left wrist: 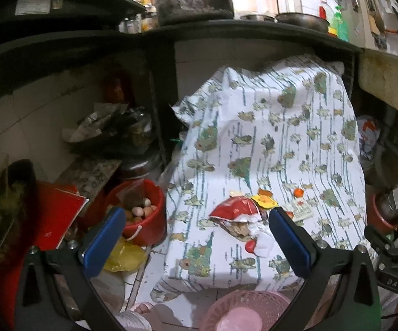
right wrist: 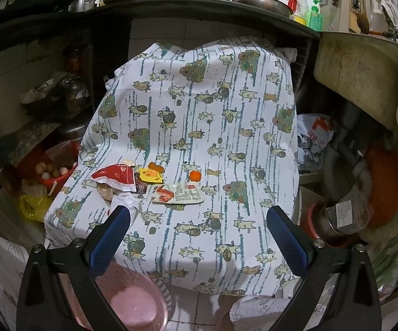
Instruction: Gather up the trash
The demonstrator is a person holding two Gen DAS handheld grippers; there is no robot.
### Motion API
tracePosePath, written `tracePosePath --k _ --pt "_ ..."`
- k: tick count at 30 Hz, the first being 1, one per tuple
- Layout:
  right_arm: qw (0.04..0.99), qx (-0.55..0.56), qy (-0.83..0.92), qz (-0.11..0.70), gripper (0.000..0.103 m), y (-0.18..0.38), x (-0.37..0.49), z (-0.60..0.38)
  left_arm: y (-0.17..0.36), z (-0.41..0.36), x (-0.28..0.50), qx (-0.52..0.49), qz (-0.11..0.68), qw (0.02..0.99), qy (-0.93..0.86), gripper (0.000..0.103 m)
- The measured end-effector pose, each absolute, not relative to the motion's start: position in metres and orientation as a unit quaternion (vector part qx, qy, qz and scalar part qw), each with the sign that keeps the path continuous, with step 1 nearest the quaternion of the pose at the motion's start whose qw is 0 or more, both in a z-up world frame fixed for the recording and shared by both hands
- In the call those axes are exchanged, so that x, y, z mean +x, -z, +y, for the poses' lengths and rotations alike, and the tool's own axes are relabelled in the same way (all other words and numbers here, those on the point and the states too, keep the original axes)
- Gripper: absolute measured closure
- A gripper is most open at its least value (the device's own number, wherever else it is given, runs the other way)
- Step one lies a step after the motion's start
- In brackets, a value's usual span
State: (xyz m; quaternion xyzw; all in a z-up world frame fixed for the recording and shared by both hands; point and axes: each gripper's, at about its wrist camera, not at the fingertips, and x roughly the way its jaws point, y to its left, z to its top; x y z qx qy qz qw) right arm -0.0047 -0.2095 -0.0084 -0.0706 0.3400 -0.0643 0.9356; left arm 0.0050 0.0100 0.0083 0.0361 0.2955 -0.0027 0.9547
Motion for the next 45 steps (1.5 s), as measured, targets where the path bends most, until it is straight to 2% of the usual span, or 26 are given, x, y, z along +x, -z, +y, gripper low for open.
tracePosePath --k 34,45 --pt "0.932 -0.08 0.092 0.341 0.003 0.0096 -0.0051 -0.205 -0.0061 0.0122 0.0057 0.044 0.295 0.954 -0.001 0.0" --pt "0.935 -0.071 0.074 0.339 0.003 0.0076 -0.0069 -0.2077 -0.0036 0.0174 0.0083 0.014 0.317 0.948 0.008 0.0"
